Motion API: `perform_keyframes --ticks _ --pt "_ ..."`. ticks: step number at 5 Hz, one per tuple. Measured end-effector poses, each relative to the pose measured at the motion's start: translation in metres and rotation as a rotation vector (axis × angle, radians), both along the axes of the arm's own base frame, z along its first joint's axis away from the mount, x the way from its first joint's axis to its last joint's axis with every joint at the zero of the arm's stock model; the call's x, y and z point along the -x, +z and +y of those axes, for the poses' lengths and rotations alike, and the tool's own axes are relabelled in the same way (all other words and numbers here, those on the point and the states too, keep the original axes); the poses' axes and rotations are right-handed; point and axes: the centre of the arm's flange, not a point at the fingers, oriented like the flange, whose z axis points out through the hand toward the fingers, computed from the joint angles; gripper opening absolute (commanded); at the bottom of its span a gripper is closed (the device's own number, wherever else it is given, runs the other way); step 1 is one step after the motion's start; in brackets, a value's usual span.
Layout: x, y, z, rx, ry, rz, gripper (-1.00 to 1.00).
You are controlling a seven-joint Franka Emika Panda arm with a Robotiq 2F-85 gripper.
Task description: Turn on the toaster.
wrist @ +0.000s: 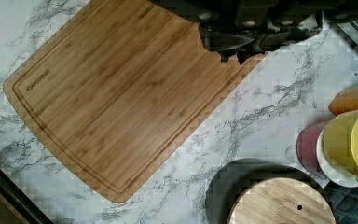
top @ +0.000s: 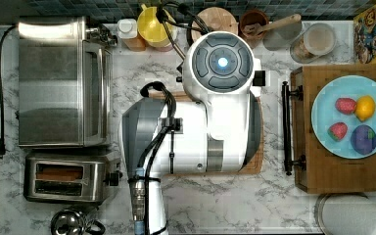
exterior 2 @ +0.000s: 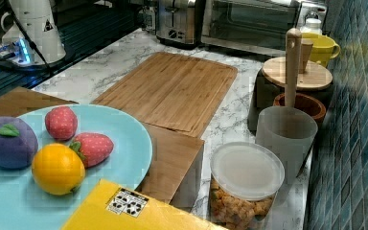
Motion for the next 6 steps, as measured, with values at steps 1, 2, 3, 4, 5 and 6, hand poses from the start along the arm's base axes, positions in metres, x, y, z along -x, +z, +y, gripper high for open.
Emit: perform_keyframes --ticks 1,2,3,4,5,6 --pt "-0.002 0.000 0.001 -0.005 -0.002 -0.012 -1.00" --pt "-0.004 -0.006 0.001 -0.005 -0.001 -0.001 -1.00" --pt "-0.006 -0.017 0.002 -0.004 0.008 -0.006 -1.00" --pt "-0.003 -0.033 0.007 -0.003 0.042 0.003 -1.00" --pt "0.005 -0.050 0.017 -0.003 0.108 0.032 -1.00" --pt "0.022 -0.062 0.037 0.002 0.202 0.008 -1.00"
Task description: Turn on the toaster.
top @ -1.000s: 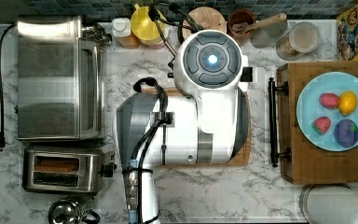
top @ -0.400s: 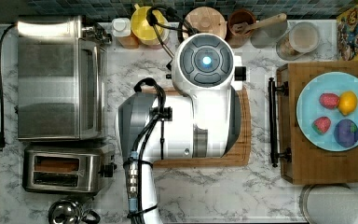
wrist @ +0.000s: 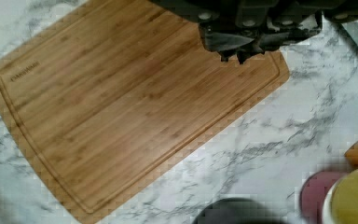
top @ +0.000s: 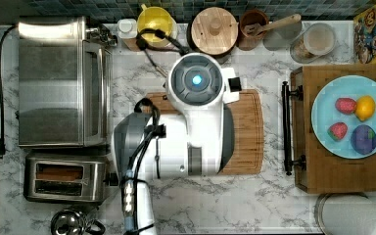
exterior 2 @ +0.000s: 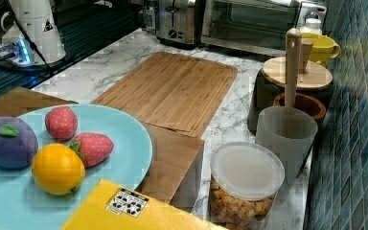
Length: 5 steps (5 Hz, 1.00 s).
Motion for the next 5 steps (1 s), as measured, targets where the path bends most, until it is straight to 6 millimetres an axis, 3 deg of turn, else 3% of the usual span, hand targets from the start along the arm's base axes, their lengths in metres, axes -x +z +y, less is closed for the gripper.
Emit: perform_keyframes --ticks 3,5 --pt "0.061 -0.022 0.094 -0.075 0.247 0.047 -1.00" --pt "0.093 -0.049 0.130 -0.084 0.365 0.094 -1.00"
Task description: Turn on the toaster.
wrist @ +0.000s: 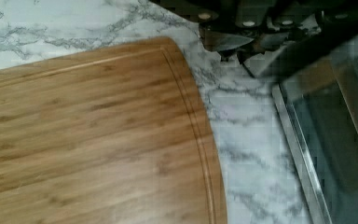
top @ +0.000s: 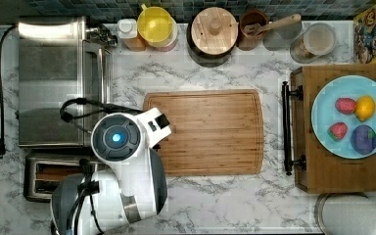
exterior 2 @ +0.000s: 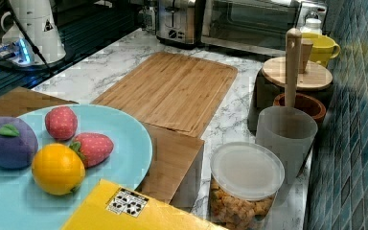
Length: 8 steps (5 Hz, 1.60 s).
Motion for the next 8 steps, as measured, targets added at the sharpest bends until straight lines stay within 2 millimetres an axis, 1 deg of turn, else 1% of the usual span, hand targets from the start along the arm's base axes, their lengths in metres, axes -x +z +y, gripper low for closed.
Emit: perform_keyframes --ticks 1,2,3,4,5,6,7,8 --pt "0.028 -0.020 0.020 -0.032 0.068 0.028 -1.00" --pt "0.059 -0.035 0.031 -0.016 0.131 0.034 -1.00" --pt "0.085 -0.042 0.027 -0.001 0.175 0.038 -1.00" --pt "0.095 -0.045 0.027 -0.032 0.247 -0.011 -1.00" --pt "0.101 -0.046 0.033 -0.090 0.304 -0.022 -1.00" --pt "0.096 -0.043 0.040 -0.144 0.305 -0.090 -1.00" --pt "0.096 -0.043 0.047 -0.148 0.317 -0.118 -1.00" --pt "0.094 -0.054 0.051 -0.143 0.321 -0.092 -1.00"
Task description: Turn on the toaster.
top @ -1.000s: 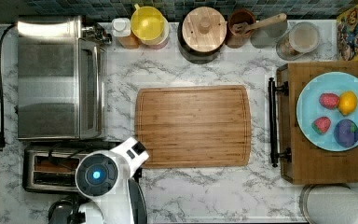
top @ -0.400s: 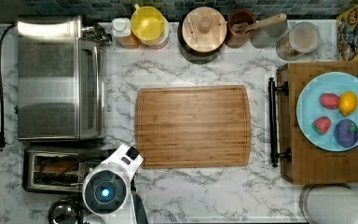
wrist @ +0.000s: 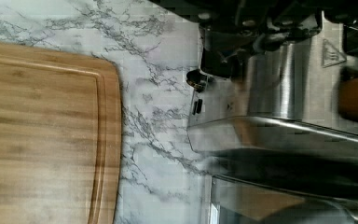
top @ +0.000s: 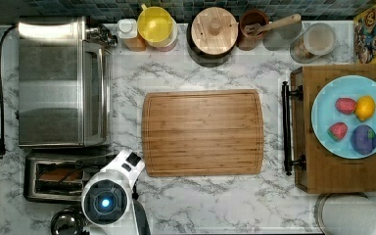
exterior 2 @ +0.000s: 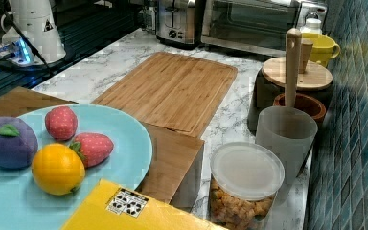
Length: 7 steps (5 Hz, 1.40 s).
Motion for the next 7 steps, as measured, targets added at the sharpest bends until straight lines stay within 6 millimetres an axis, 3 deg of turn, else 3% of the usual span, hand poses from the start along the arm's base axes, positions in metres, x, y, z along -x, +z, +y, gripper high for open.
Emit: perform_keyframes --ticks 2,7 --pt "-0.005 -0.055 0.002 0.039 -0.008 0.125 -1.00" --pt "-0.026 -0.091 0.007 0.049 -0.027 0.191 -1.00"
